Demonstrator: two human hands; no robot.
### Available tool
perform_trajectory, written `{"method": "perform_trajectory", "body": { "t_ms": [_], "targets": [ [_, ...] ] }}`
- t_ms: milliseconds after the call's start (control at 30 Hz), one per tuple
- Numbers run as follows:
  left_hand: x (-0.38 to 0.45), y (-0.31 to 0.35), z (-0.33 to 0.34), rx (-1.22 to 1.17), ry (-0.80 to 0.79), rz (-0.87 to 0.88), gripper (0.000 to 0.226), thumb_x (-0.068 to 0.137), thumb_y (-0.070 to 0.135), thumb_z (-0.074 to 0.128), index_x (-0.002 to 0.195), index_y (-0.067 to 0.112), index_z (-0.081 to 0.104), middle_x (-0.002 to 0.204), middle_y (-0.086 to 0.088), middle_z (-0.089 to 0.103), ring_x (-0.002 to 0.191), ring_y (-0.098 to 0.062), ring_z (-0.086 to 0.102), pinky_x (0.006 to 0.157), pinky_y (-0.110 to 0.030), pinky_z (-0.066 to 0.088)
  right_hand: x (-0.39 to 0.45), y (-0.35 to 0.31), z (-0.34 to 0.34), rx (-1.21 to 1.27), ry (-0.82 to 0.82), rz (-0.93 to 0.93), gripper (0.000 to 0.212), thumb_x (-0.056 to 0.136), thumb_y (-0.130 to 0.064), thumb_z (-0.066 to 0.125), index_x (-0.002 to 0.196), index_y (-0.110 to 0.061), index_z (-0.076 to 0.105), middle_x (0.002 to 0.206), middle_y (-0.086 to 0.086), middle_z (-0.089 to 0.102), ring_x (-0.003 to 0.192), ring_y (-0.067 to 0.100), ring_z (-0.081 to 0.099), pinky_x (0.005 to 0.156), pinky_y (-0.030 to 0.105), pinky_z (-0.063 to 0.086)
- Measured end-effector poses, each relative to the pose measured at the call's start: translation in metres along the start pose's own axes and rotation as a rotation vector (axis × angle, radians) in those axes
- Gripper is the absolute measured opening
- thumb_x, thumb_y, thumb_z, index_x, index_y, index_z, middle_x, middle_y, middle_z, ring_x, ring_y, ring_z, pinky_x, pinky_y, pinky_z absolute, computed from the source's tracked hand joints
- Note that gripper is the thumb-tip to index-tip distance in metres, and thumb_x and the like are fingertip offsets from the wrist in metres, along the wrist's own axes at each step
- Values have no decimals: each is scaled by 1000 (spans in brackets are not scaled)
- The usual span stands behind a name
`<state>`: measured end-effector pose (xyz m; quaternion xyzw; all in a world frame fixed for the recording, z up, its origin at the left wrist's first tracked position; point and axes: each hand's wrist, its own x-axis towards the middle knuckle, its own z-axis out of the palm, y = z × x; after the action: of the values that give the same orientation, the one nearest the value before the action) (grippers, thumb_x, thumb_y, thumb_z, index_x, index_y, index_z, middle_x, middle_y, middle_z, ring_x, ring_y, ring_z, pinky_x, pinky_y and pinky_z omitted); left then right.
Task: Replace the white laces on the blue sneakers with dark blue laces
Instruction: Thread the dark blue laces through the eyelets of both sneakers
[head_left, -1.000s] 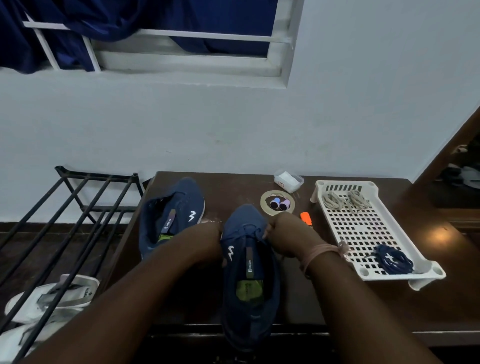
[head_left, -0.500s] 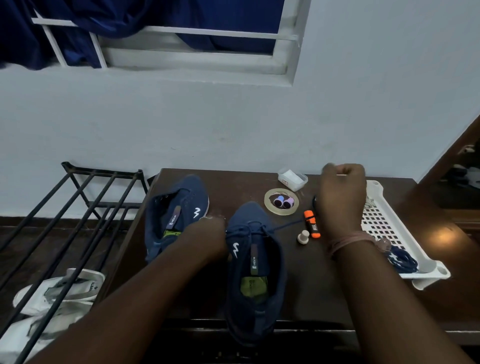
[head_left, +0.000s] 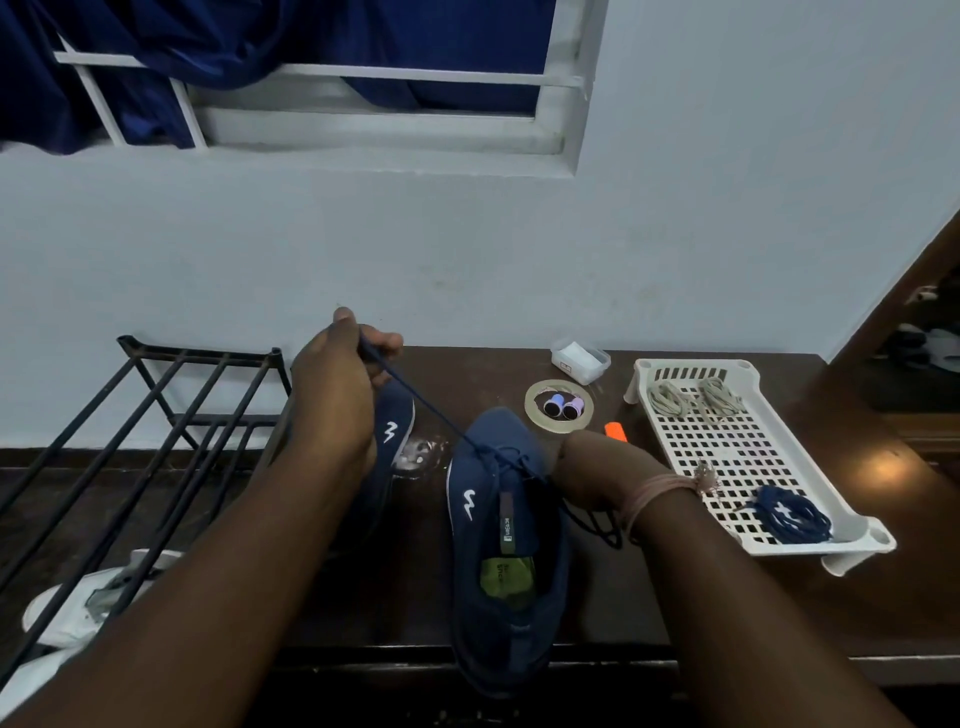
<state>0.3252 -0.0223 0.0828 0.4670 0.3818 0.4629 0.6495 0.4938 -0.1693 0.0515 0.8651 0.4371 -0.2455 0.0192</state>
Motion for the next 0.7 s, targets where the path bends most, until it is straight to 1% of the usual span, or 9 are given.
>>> {"method": "perform_trajectory", "body": {
  "t_ms": [67,133,233,333,433,500,533,633,700],
  "targets": [
    [0,-1,1,-58,-19,-89,43,107,43,38,72,20,50,58,5,51,51,-13,47,49,-25,34,-6,3,0,-82,6,69,31,101,-16,45,128,-6,58,131,13,57,128,30,52,105,39,38],
    [-2,-5,0,125,14,-98,40,105,42,40,72,20,49,53,7,43,43,-10,34,45,-22,28,-5,12,2,-179,107,108,32,99,-9,42,123,-6,61,129,13,60,126,29,54,106,36,39],
    [-5,-8,-1,418,42,-28,36,99,36,47,72,16,58,57,3,49,41,-10,38,49,-27,31,-7,14,3,-187,169,135,29,97,-8,42,115,-5,64,123,12,64,119,29,59,100,33,43],
    [-6,-13,-2,897,-160,98,28,96,39,53,87,16,67,75,2,67,62,-15,61,67,-32,51,-4,3,3,-101,72,71,28,99,-9,44,120,-4,61,125,13,62,121,27,57,106,35,39],
    [-15,-29,1,1282,-419,100,21,88,47,60,102,35,69,103,7,70,95,-17,67,94,-39,52,3,-2,6,-8,25,16,32,100,-14,49,130,-6,57,128,13,63,121,27,58,104,37,41],
    [-20,-47,6,1453,-545,164,32,87,46,66,117,35,69,120,2,63,105,-19,64,96,-37,52,8,0,10,33,116,16,31,97,-13,52,127,-11,57,123,10,66,119,27,59,106,39,38],
    [-21,-56,10,1517,-580,209,32,87,47,67,116,33,69,120,0,62,105,-20,64,95,-37,52,8,1,12,41,150,9,28,95,-12,52,122,-12,60,119,9,67,116,27,61,105,39,39],
    [-18,-73,15,1563,-599,203,19,91,42,62,87,24,66,102,1,67,96,-20,63,89,-37,51,13,2,17,68,125,-5,20,94,-12,53,108,-8,67,109,11,69,106,29,64,93,35,50],
    [-14,-78,15,1528,-609,172,16,95,34,56,87,22,60,101,-2,67,94,-21,62,82,-33,47,16,4,19,119,128,20,22,96,-24,54,104,-8,68,102,10,68,99,29,64,86,34,49]
  ]
}}
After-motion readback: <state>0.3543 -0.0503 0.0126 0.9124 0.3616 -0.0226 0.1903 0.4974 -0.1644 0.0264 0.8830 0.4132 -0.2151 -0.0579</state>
